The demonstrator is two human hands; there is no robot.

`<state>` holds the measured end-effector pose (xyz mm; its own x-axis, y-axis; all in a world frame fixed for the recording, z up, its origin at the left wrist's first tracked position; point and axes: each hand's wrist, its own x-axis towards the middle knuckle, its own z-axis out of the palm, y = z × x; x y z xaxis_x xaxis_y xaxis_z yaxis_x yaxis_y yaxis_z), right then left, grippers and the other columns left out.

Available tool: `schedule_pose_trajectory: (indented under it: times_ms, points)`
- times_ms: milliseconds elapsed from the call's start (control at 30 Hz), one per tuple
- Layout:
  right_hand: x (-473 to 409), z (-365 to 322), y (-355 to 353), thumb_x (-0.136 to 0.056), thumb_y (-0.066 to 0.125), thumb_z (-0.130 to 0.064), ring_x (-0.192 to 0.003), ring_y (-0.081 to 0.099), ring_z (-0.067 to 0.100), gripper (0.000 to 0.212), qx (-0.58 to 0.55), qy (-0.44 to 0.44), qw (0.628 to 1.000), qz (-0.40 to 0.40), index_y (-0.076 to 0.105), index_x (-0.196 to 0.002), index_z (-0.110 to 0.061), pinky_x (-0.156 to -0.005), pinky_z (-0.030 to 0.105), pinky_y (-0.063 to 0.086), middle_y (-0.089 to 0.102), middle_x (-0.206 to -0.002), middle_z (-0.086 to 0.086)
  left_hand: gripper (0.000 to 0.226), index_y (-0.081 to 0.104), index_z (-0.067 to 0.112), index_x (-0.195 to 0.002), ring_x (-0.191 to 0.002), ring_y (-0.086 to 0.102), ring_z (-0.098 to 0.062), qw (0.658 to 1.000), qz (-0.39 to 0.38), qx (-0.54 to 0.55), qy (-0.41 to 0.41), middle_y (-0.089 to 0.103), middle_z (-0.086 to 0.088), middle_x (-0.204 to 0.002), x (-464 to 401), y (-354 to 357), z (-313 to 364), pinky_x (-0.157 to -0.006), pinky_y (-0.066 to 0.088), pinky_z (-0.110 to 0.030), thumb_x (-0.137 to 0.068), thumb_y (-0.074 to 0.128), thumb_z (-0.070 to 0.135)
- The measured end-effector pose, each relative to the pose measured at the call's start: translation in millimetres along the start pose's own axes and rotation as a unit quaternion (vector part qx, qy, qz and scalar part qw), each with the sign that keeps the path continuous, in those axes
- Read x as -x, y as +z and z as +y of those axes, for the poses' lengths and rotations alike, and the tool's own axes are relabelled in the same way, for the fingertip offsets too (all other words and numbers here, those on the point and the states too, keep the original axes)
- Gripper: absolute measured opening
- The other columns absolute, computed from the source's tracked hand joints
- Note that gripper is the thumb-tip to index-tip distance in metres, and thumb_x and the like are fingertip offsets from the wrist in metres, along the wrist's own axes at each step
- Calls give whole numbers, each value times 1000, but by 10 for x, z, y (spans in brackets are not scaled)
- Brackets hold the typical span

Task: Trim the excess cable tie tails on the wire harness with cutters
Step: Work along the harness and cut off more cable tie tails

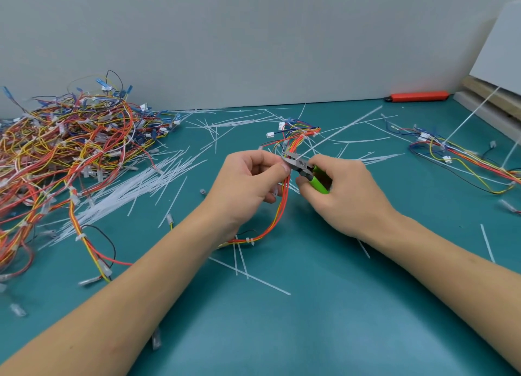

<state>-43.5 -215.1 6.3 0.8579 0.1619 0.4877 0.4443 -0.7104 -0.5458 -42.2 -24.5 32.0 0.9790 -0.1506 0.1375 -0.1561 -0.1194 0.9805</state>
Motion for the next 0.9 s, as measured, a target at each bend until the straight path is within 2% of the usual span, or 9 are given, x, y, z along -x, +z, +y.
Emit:
schedule_pose_trajectory:
  times_ms: [133, 267, 400, 533, 667, 733, 833, 900]
  points:
    - [-17, 4, 3, -92, 66, -34, -66, 53, 16, 18, 5, -6, 1000, -10, 59, -81, -23, -62, 38, 46, 56, -65, -8, 16, 72, 15, -81, -64, 57, -18, 1000, 3, -1, -6, 59, 0, -59, -11, -4, -20, -55, 50, -22, -94, 67, 8]
    - [2, 11, 14, -96, 61, -39, -57, 44, 25, 38, 11, 16, 1000, -17, 48, -69, -16, -53, 44, 42, 44, -54, 1, 14, 72, 15, -83, -59, 57, -11, 1000, -5, 2, 2, 60, 5, -58, -5, 2, -10, -54, 50, -22, -95, 68, 10]
    - [-4, -27, 8, -97, 61, -38, -57, 41, 29, 44, 24, 20, 999, -17, 40, -65, -16, -52, 46, 41, 40, -52, 2, 13, 72, 15, -83, -58, 57, -10, 1000, -2, 4, 7, 61, 6, -58, -2, 5, -1, -54, 50, -21, -95, 68, 11]
    - [14, -11, 2, -97, 62, -38, -57, 43, 27, 41, 15, 14, 1000, -11, 43, -67, -17, -52, 45, 42, 43, -53, 1, 13, 71, 15, -83, -60, 58, -13, 1000, -4, 5, 5, 61, 6, -58, 12, 9, 12, -54, 50, -21, -95, 68, 11]
    - [7, -15, -6, -94, 67, -35, -61, 49, 18, 21, 11, -4, 1000, -5, 60, -80, -21, -58, 38, 44, 51, -59, -5, 18, 71, 16, -79, -64, 58, -17, 1000, 2, -3, 2, 60, -1, -60, 5, 4, 4, -54, 50, -22, -95, 67, 8]
    - [-2, -20, -5, -93, 68, -33, -65, 52, 16, 15, 11, -5, 1000, -8, 62, -84, -23, -63, 38, 47, 55, -64, -7, 18, 71, 15, -79, -64, 58, -18, 1000, 3, -4, -2, 60, -2, -60, -1, 1, -7, -54, 50, -21, -94, 67, 7]
    - [-1, -10, -8, -93, 68, -35, -65, 53, 15, 16, 8, 0, 1000, -13, 61, -83, -25, -62, 38, 47, 56, -63, -8, 17, 71, 14, -80, -63, 58, -17, 1000, 1, -2, -5, 60, -1, -60, -3, 4, -10, -54, 50, -21, -95, 67, 7]
    - [5, -3, 1, -95, 66, -39, -60, 50, 17, 24, 16, 9, 1000, -15, 59, -79, -22, -57, 39, 44, 52, -58, -5, 15, 71, 14, -81, -63, 58, -16, 1000, 0, 2, -4, 60, 1, -60, -5, -1, -6, -55, 50, -22, -95, 68, 8]
